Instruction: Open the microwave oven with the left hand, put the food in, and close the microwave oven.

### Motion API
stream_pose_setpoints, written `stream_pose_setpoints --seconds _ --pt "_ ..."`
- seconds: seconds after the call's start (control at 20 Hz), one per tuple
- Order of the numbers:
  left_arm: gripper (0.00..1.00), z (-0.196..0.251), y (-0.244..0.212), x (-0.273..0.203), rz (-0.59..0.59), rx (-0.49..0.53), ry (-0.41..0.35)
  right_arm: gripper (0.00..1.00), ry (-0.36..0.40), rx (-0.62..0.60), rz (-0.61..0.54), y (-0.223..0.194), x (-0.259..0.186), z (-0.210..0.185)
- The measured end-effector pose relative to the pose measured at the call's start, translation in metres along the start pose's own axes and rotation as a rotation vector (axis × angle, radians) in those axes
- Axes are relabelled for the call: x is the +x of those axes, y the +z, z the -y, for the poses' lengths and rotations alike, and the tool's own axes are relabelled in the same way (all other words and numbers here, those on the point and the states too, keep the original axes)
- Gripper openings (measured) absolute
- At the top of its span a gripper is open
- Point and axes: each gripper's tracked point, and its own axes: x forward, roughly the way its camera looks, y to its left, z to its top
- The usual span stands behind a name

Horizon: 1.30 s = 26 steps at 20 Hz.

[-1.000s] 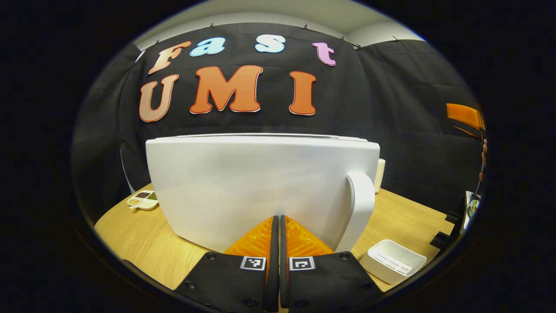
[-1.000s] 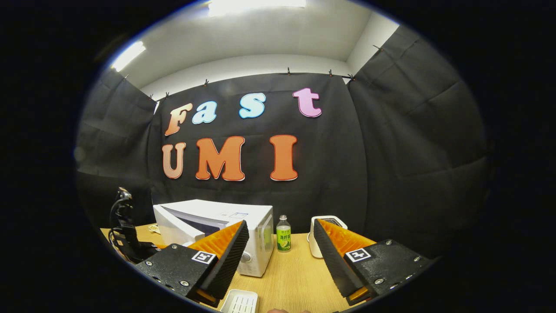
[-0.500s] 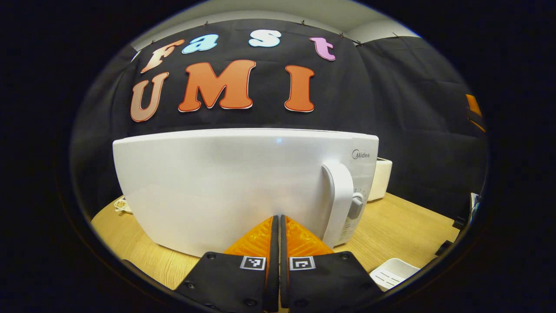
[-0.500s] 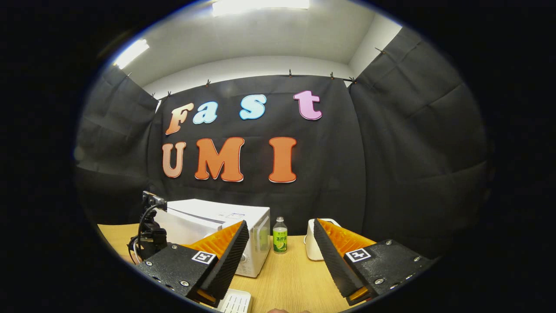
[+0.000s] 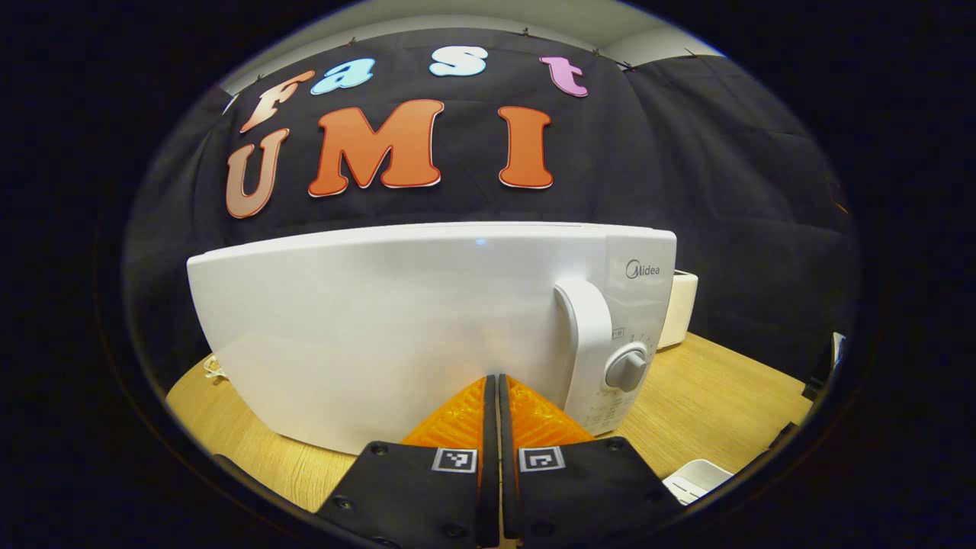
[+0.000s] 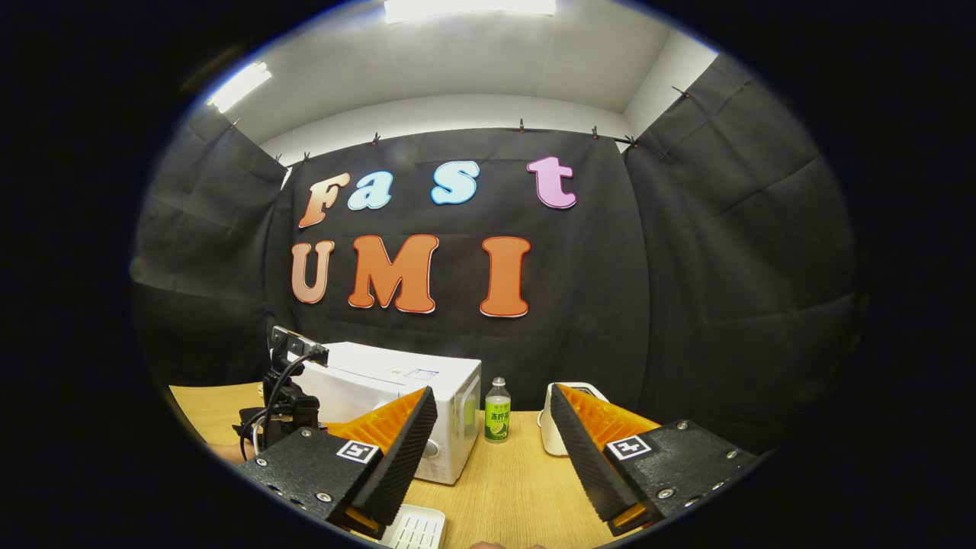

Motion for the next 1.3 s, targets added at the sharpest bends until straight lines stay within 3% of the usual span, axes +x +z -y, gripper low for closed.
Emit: stream_pose_setpoints --seconds 0.05,0.1,0.2,0.25,0.3,0.35,0.45,0.6,0.65,0.7,0.75,1.0,1.3 --pt "0.16 -0.006 0.005 -0.006 0.007 0.01 0.015 0.93 0.0 -0.007 0.003 0.002 0.0 -0.001" --pt "0.07 -0.009 0.012 -0.014 0.016 0.014 0.014 0.93 0.001 -0.013 0.007 0.004 -0.001 -0.004" --pt "0.14 -0.021 0.037 -0.036 0.049 0.015 0.022 0.93 0.01 -0.016 0.014 0.008 -0.001 -0.012" --pt "0.25 -0.025 0.049 -0.047 0.071 0.012 0.024 0.93 0.012 -0.016 0.015 0.011 0.001 -0.014" --pt "0.28 -0.032 0.063 -0.059 0.096 0.006 0.024 0.93 0.013 -0.015 0.018 0.014 0.001 -0.017" --pt "0.48 -0.036 0.076 -0.071 0.119 0.01 0.016 0.93 0.007 -0.018 0.02 0.015 0.002 -0.019" --pt "0.61 -0.058 0.098 -0.095 0.157 0.019 0.046 0.93 0.001 -0.033 0.024 0.016 0.004 -0.024" --pt "0.68 -0.087 0.136 -0.134 0.223 0.009 0.097 0.93 0.008 -0.029 0.013 0.019 0.006 -0.032" --pt "0.79 -0.098 0.147 -0.146 0.24 -0.001 0.116 0.93 0.008 -0.017 0.016 0.022 0.006 -0.033" --pt "0.79 -0.11 0.158 -0.16 0.258 -0.016 0.139 0.93 0.009 -0.006 0.02 0.026 0.007 -0.035" --pt "0.96 -0.117 0.166 -0.168 0.274 -0.026 0.148 0.93 0.015 0.002 0.025 0.029 0.007 -0.037" --pt "0.96 -0.157 0.2 -0.22 0.347 -0.012 0.231 0.93 0.024 0.008 0.025 0.039 0.008 -0.041" --pt "1.0 -0.179 0.202 -0.251 0.37 0.02 0.279 0.93 0.029 -0.018 0.052 0.052 0.006 -0.047"
